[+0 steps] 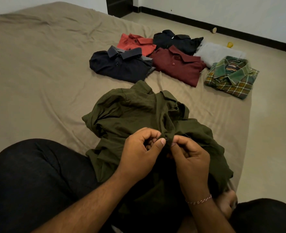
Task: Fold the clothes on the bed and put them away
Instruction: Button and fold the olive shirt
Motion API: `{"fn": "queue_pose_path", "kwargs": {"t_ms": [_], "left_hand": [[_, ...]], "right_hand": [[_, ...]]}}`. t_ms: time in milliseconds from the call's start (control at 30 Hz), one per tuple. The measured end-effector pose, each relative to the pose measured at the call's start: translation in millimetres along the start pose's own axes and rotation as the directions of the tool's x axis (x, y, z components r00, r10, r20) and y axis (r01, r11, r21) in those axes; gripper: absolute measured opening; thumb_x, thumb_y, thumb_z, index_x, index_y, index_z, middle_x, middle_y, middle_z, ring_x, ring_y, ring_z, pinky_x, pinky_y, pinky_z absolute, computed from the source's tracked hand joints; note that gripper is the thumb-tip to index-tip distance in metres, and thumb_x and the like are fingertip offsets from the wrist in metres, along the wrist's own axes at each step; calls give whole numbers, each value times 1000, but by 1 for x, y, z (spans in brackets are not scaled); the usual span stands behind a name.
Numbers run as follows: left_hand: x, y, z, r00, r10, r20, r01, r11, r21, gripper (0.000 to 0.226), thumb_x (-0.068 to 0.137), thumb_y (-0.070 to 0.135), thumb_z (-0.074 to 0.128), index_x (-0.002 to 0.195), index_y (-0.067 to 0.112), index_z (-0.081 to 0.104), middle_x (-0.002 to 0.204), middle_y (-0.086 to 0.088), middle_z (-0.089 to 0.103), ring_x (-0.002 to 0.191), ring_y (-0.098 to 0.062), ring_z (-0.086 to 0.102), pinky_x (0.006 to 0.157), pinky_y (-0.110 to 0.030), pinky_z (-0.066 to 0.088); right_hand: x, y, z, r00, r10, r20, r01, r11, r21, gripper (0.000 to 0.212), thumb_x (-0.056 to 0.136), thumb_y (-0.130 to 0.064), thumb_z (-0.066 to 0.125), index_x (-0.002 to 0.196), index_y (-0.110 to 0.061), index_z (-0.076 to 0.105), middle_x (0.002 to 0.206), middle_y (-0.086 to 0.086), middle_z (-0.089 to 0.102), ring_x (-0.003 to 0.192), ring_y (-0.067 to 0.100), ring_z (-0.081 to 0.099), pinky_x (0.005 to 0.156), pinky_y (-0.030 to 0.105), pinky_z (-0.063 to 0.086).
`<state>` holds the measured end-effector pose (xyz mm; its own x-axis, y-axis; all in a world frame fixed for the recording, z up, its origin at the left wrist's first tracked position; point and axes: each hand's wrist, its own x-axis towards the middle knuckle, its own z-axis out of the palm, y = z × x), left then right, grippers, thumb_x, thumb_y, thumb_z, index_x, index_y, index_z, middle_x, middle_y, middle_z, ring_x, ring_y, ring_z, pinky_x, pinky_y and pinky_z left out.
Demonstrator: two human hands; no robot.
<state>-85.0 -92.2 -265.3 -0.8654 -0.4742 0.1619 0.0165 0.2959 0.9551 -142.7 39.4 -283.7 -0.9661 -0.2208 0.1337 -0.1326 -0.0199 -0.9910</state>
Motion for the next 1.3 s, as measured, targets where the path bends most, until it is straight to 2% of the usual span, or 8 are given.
{"fn": "queue_pose_path", "kwargs": {"t_ms": [233,367,467,667,900,1133,1233,1300], "left_hand": [[9,-7,-9,970,-164,178,184,977,-104,8,96,14,73,88,16,75,77,-1,70,69,-15,62,66,-28,55],[11,-11,-12,941,-264,211,314,914,-257,6,93,15,77,87,14,78,88,-24,72,77,-29,62,76,-45,53],[11,-10,-11,941,-272,203,319,912,-259,9,95,10,73,86,10,77,83,-17,75,75,-23,66,73,-38,55],[8,-8,-9,956,-248,155,257,966,-40,14,98,13,69,90,17,79,83,-10,75,75,-30,68,70,-44,58],[5,-10,-8,993,-94,73,79,980,183,5,92,23,78,86,23,78,81,7,67,75,-12,65,62,-13,48],[9,-20,-11,994,21,110,-65,907,417,11,95,28,69,85,28,71,80,13,61,77,-7,60,70,-33,53],[10,-20,-14,989,28,148,-87,909,408,11,96,27,69,85,28,71,82,12,62,79,-7,60,71,-32,52],[12,-20,-16,986,9,165,-63,943,325,13,96,24,70,84,29,71,82,12,64,80,-10,62,71,-29,52]], "right_hand": [[4,0,-6,992,-65,103,66,998,-4,27,89,4,72,100,-21,74,93,-4,78,77,12,76,67,20,60],[5,3,-4,981,-91,171,101,994,-50,31,89,1,73,107,-23,71,96,-9,76,84,14,76,70,24,62],[5,5,-4,967,-122,224,141,988,-70,33,89,-1,73,111,-25,71,96,-9,75,85,16,75,74,23,61],[6,15,-5,945,-253,208,308,902,-303,25,88,-10,79,110,-20,74,93,-7,70,80,13,71,70,26,62],[4,14,-3,885,-403,235,465,732,-498,13,91,-17,76,104,-13,75,93,-5,70,83,2,64,73,18,56],[10,12,-7,765,-497,410,638,495,-590,8,96,-18,75,101,-13,77,97,-1,72,83,10,66,72,27,56],[13,14,-8,773,-478,417,633,534,-561,6,92,-16,78,98,-13,77,94,-3,73,84,8,67,74,26,56],[11,13,-8,866,-390,313,499,727,-473,9,89,-12,81,97,-13,77,91,-5,74,83,7,69,74,23,58]]}}
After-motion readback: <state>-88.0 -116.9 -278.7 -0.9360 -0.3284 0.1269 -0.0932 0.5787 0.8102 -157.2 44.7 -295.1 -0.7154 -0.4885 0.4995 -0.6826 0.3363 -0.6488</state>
